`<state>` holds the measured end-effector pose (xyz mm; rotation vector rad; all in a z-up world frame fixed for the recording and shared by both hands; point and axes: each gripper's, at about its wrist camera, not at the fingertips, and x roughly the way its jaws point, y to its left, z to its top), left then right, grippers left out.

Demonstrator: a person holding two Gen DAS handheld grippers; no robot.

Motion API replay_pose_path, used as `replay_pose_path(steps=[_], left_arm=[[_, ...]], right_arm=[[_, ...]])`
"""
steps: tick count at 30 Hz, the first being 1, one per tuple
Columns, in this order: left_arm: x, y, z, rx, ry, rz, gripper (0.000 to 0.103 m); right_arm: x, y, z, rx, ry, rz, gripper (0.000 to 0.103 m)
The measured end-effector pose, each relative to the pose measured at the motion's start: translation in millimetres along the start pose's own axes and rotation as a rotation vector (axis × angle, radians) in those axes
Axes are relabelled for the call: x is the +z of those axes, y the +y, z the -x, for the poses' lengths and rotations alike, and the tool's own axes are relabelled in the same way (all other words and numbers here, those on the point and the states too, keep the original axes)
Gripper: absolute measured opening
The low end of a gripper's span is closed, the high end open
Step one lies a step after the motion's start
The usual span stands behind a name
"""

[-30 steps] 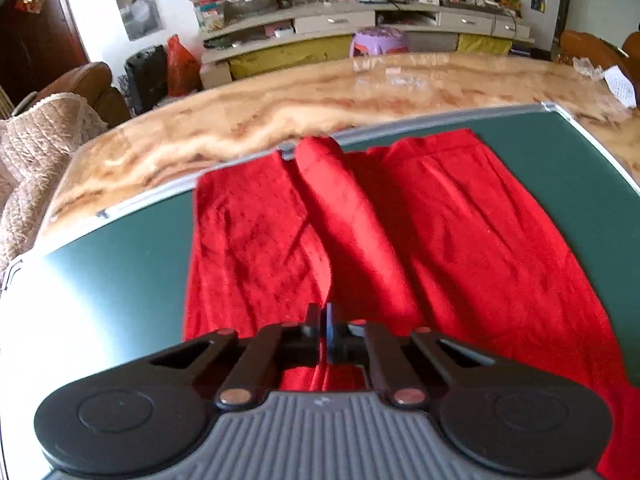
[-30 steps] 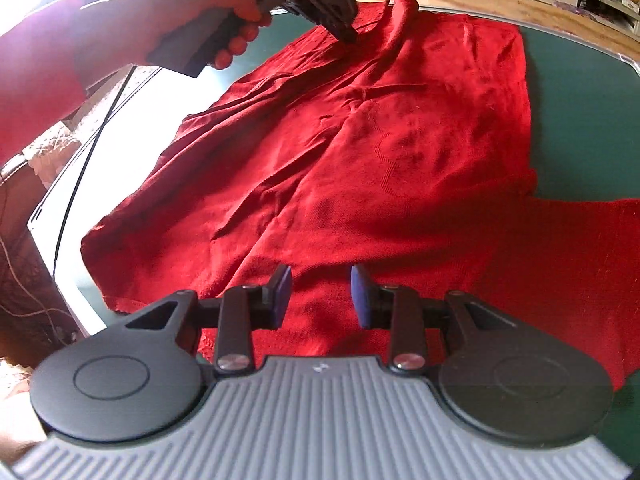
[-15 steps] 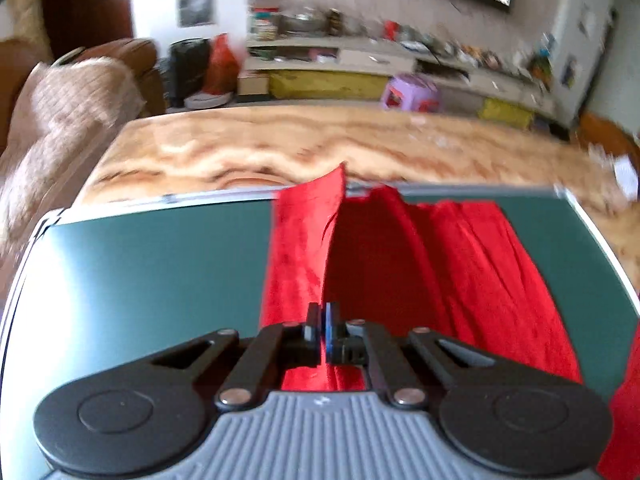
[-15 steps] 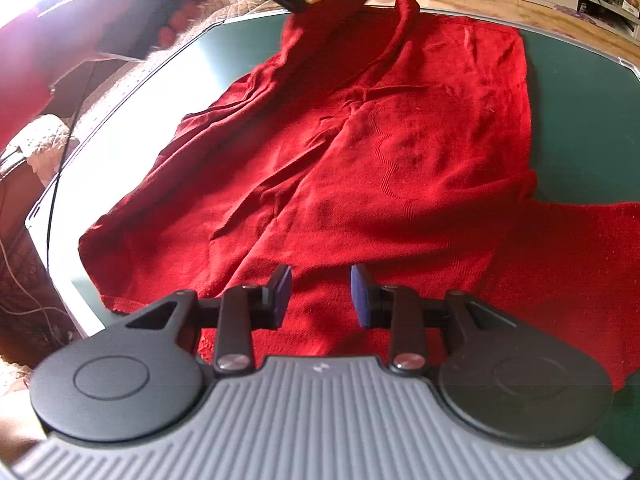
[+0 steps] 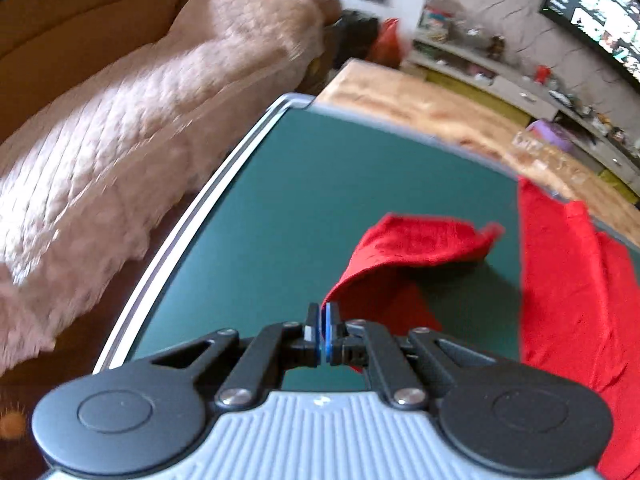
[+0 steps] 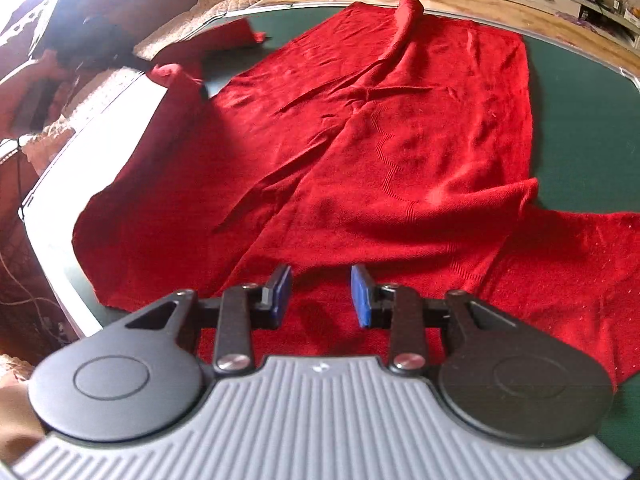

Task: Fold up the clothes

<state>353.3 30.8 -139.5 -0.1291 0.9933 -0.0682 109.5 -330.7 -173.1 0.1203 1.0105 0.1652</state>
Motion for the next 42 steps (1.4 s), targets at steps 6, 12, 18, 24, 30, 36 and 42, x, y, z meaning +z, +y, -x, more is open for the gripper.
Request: replay_pose_path(steps=[6, 12, 18, 24, 30, 36, 42], left_arm=[[-6, 14, 2, 0.001, 0.013, -0.031, 0.015], [5, -38, 23, 0.011, -0.071, -0.313, 0.044], [-11, -115, 5, 0.014, -0.066, -0.702, 0.044], [-18, -150, -24, 0.025, -0.049, -0.802, 0.044], [-12, -154, -42, -0.007, 0.005, -0.78, 0.021], [-3, -148, -49, -0.02, 0.023, -0.763, 0.003], [17, -120, -31, -0.018, -0.05, -0.618, 0.002]], right_arm=[[1, 6, -1, -0.026, 0.007, 0.033, 0.042], [-1, 16, -3, -0.036, 0.009, 0.075, 0.056], [-1, 20, -5, -0.045, 0.013, 0.092, 0.06], [0, 18, -5, -0.038, 0.017, 0.084, 0.06], [-1, 15, -4, -0.023, 0.009, 0.071, 0.06], [-1, 12, -3, -0.006, 0.001, 0.047, 0.06], [-2, 11, -3, -0.006, -0.004, 0.045, 0.06]])
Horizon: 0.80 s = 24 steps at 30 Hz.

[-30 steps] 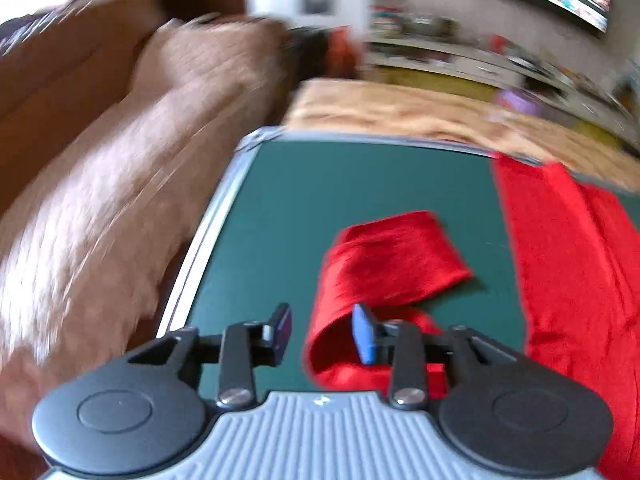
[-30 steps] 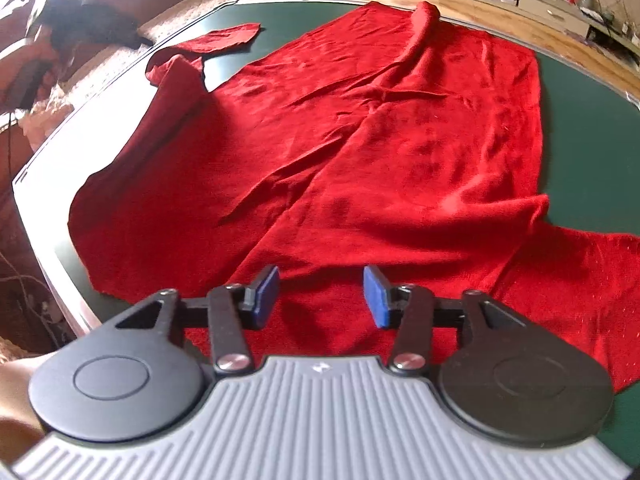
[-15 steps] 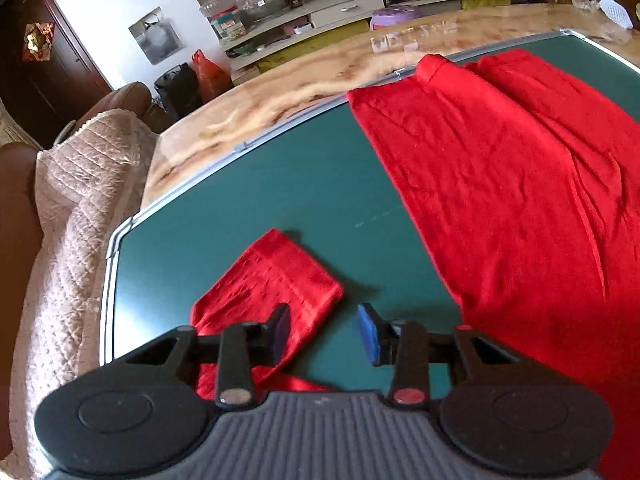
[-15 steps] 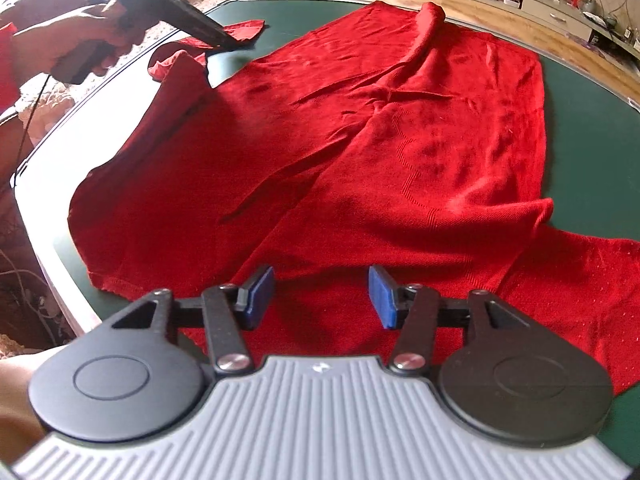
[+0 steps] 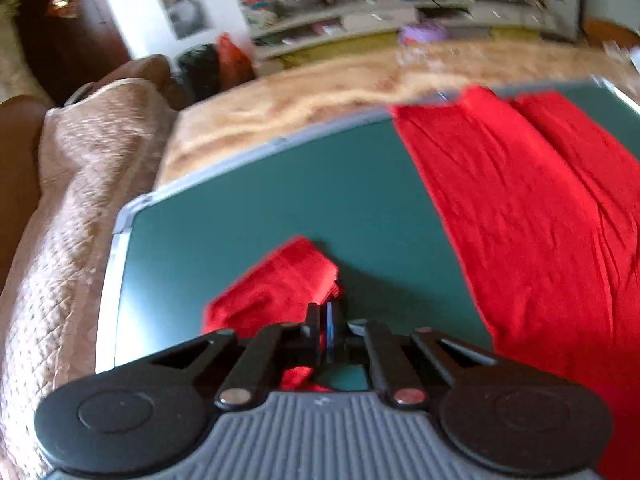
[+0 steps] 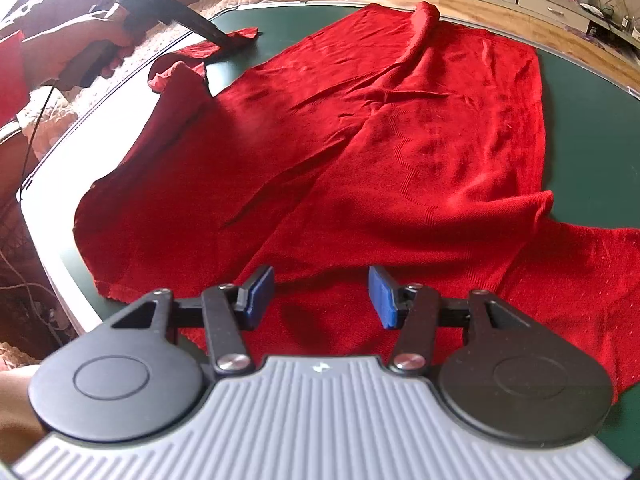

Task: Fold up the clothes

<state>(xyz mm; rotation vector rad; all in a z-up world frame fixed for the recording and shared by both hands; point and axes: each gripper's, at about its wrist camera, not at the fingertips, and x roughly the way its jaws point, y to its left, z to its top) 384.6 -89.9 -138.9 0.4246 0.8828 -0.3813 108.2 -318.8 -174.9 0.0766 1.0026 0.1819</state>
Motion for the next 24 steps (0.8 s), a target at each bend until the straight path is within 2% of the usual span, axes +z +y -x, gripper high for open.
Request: replay_pose_path(steps=[7, 15, 19, 21, 24], left_arm=[[-14, 79, 45, 0.119, -0.081, 0.194, 0.002], [-56, 177, 73, 0.279, -0.08, 0.417, 0.002], [-73, 206, 78, 0.351, -0.082, 0.483, 0.001], [-80, 218, 83, 0.362, -0.104, 0.514, 0.001], [-86, 224, 81, 0.386, -0.09, 0.52, 0.001]], right_arm=[[1, -1, 0, 0.001, 0.0, 0.001, 0.06], [2, 3, -1, -0.015, 0.006, 0.011, 0.06], [2, 4, 0, -0.021, 0.01, 0.018, 0.06], [2, 5, 0, -0.025, 0.012, 0.02, 0.06], [2, 7, -1, -0.032, 0.014, 0.025, 0.061]])
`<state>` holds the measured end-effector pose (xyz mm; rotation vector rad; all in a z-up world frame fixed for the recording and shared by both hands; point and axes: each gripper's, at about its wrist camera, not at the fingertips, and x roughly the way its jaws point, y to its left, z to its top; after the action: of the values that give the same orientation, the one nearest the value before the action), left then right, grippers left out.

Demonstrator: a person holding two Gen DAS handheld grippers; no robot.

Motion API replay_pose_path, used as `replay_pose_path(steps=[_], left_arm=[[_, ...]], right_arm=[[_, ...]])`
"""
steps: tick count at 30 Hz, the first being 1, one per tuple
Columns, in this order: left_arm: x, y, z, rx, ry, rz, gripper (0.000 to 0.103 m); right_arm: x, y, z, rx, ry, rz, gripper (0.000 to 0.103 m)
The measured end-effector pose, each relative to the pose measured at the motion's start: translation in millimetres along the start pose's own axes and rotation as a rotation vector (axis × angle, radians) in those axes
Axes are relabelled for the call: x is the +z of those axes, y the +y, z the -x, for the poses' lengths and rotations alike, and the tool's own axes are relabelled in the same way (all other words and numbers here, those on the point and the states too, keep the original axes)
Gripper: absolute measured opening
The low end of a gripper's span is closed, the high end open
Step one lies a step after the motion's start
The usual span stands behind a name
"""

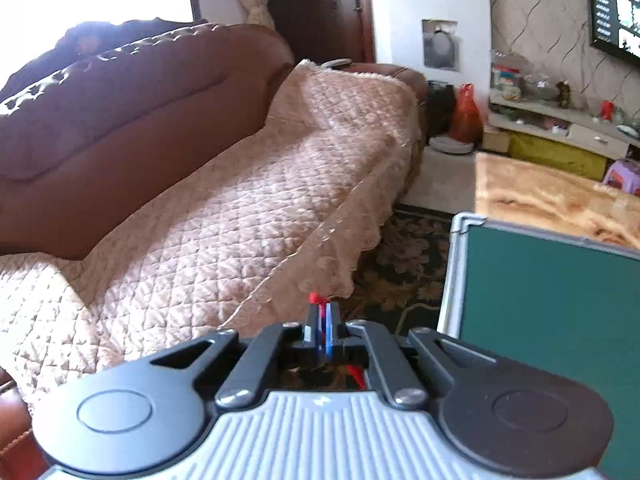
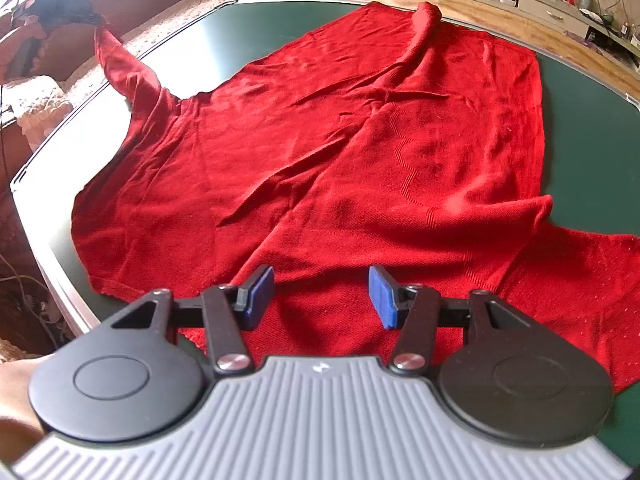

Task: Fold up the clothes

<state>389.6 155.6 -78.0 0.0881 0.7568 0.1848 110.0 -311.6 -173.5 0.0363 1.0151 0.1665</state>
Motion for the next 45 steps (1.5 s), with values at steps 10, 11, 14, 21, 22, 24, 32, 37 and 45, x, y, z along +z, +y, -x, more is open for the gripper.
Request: replay_pose_path(steps=[10, 11, 14, 21, 22, 24, 32, 37, 45], left_arm=[[-24, -15, -16, -0.075, 0.131, -0.007, 0.002], [-24, -20, -19, -0.099, 0.149, -0.007, 0.005], [-25, -38, -24, -0.129, 0.228, 0.034, 0.017], [-12, -77, -54, -0.086, 0.328, 0.02, 0.035], [-10, -83, -56, -0.084, 0.335, 0.008, 0.037], [-11, -93, -58, -0.072, 0.355, -0.011, 0.04], [-9, -108, -73, -0.024, 0.409, -0.046, 0.035], [-7, -99, -71, -0.029, 0.391, -0.047, 0.008], [13, -76, -20, -0.193, 0.226, 0.083, 0.007]], right_arm=[[0, 9, -2, -0.003, 0.007, 0.03, 0.075], [0, 9, -2, -0.003, 0.008, 0.031, 0.075], [0, 10, -4, -0.005, 0.011, 0.035, 0.078], [0, 10, -4, -0.006, 0.002, 0.021, 0.078], [0, 10, -5, -0.009, 0.006, 0.026, 0.078], [0, 11, -5, -0.013, 0.006, 0.037, 0.078], [-1, 10, -5, -0.006, -0.001, 0.035, 0.078], [-2, 10, -4, -0.003, -0.006, 0.035, 0.078], [-1, 8, -4, 0.001, -0.01, 0.034, 0.078]])
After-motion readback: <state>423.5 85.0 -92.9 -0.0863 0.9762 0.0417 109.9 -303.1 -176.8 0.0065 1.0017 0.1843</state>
